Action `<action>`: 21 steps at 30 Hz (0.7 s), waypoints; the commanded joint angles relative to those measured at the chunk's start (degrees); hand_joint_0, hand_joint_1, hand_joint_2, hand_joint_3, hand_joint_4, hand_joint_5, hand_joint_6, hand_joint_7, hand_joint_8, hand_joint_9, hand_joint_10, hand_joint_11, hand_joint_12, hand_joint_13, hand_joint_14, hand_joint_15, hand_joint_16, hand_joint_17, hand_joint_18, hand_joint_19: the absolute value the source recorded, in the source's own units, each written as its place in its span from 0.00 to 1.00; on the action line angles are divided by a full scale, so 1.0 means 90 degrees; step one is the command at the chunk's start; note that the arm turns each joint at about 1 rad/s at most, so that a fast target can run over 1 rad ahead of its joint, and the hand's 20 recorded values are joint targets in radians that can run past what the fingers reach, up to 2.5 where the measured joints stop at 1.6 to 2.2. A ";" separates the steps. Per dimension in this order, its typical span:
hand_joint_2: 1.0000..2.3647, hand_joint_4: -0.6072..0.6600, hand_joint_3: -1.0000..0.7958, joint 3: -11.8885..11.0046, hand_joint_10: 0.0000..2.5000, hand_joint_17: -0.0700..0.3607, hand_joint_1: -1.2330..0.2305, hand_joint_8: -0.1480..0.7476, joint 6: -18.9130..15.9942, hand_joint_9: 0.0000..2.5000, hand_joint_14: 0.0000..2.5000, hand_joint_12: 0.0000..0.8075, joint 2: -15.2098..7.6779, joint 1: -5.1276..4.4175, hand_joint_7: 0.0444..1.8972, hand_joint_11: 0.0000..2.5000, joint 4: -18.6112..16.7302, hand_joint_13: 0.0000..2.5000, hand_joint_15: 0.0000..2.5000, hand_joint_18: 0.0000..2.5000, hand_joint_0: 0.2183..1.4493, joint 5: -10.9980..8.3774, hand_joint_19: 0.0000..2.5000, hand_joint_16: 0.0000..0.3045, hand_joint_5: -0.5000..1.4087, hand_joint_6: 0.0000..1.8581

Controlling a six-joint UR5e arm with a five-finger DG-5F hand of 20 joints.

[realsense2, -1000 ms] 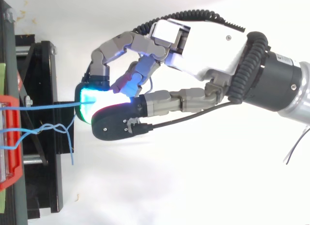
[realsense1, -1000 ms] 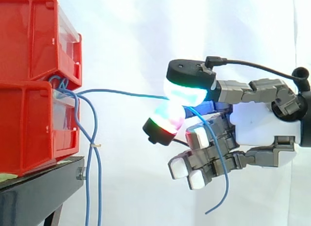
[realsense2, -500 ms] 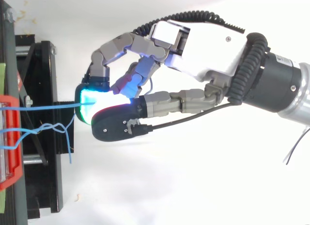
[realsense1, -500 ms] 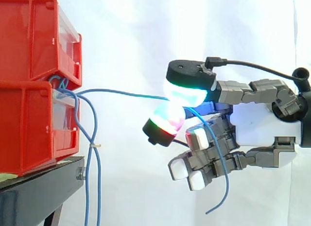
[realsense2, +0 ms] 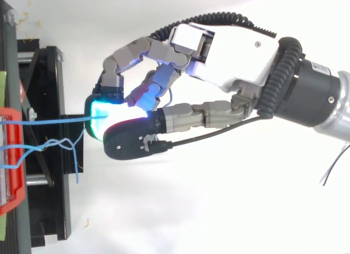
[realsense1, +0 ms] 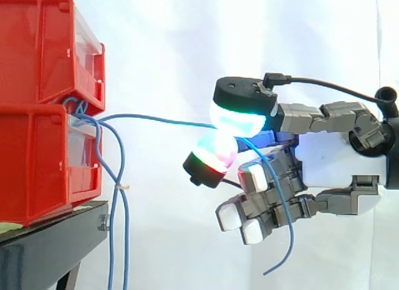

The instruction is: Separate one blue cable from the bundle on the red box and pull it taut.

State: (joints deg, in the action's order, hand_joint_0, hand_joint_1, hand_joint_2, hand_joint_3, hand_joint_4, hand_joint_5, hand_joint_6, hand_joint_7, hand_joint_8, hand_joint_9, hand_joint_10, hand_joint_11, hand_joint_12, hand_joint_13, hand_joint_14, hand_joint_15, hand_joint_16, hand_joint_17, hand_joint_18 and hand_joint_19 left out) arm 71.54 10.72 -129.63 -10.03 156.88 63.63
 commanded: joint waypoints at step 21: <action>0.01 0.52 0.51 0.0000 0.01 0.46 0.28 0.44 0.0000 0.48 0.01 0.45 0.0009 -0.0008 0.52 0.24 0.0000 0.37 0.21 0.30 0.34 0.0000 0.28 0.18 0.23 0.50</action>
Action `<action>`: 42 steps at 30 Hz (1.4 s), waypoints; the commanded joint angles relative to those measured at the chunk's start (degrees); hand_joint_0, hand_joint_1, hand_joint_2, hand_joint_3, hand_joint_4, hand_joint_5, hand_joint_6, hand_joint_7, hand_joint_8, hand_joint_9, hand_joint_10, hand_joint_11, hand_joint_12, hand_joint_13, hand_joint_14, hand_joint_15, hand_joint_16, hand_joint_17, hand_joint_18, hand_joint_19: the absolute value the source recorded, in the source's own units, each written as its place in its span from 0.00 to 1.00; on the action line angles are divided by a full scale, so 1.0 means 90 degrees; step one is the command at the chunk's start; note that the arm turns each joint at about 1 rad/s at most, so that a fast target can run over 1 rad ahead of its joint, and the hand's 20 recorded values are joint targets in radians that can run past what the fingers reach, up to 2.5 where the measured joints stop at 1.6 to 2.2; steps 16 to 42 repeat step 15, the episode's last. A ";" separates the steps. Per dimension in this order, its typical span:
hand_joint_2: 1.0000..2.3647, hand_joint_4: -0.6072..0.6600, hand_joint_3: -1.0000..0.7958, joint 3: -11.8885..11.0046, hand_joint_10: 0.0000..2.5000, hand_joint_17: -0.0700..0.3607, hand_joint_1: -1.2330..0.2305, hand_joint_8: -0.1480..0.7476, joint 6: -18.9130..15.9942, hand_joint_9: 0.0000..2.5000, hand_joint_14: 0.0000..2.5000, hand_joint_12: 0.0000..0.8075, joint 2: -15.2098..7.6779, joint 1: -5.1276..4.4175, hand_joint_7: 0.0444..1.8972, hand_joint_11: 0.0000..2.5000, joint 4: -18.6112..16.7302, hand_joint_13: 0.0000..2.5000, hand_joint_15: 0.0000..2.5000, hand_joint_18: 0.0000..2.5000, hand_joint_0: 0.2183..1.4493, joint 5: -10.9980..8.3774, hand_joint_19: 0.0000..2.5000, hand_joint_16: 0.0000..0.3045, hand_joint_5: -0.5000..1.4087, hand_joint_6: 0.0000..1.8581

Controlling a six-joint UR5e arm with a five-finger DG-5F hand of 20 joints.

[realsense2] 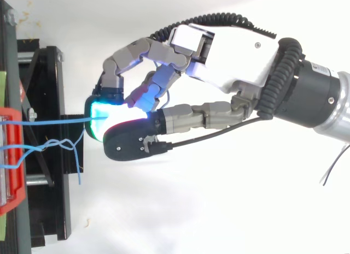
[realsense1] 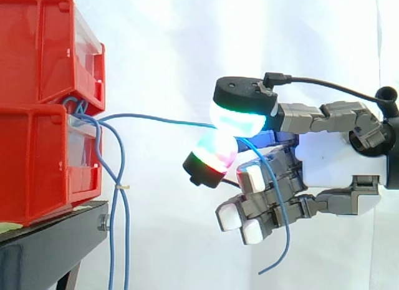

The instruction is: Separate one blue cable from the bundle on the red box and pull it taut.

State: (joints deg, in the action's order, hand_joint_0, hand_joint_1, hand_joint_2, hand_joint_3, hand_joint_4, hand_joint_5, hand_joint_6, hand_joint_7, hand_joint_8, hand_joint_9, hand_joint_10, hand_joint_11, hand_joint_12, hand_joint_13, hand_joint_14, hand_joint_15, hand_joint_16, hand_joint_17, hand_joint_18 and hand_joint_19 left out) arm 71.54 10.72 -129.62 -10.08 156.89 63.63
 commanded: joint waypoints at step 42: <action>0.01 0.52 0.50 0.0000 0.01 0.46 0.28 0.44 0.0000 0.48 0.01 0.45 -0.0002 -0.0003 0.51 0.24 0.0000 0.36 0.21 0.30 0.34 0.0000 0.28 0.18 0.22 0.50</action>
